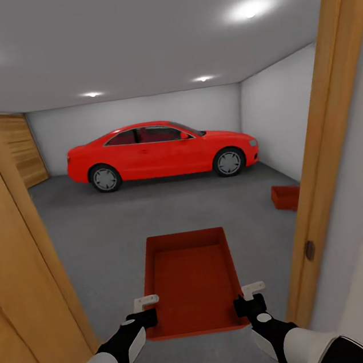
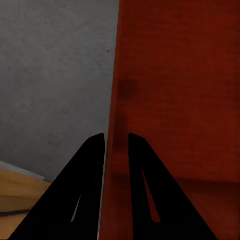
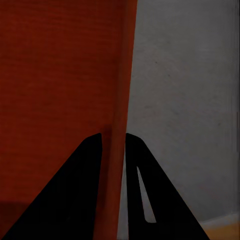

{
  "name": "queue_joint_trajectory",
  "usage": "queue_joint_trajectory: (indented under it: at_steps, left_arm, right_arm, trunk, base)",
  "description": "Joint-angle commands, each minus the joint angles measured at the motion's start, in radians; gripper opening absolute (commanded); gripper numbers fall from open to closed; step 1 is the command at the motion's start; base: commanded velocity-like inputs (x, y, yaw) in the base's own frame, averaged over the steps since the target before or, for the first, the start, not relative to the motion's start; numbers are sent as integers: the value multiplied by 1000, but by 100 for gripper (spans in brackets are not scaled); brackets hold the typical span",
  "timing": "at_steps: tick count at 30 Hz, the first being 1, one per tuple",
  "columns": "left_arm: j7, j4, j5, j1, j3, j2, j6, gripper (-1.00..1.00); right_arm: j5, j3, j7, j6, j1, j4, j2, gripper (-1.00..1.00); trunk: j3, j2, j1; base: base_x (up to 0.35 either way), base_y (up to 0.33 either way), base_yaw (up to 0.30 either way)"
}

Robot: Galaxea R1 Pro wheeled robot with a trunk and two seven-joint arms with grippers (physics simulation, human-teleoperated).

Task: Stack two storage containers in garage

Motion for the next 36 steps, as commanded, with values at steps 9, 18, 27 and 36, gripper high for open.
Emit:
queue_joint_trajectory:
  at_steps: [9,18,27,36]
  left_arm:
    - [10,-5,-10,0,16,-1,-73,-100]
    - [10,-5,-10,0,18,-1,-73,-100]
    - [10,-7,-10,0,18,-1,-73,-100]
    - [10,-7,-10,0,18,-1,-73,-100]
  right_arm:
    - [5,-27,5,3,-1,1,3,-100]
    - [5,-27,4,3,-1,1,3,-100]
    - [5,-26,4,3,-1,1,4,-100]
    - [4,-27,4,3,-1,1,4,-100]
  trunk:
    - [-1,-1,1]
    - [-1,-1,1]
    - [-1,-1,1]
    - [-1,-1,1]
  base:
    - [182,107,-169]
    - [12,3,-5]
    - [240,0,0]
    - [319,0,71]
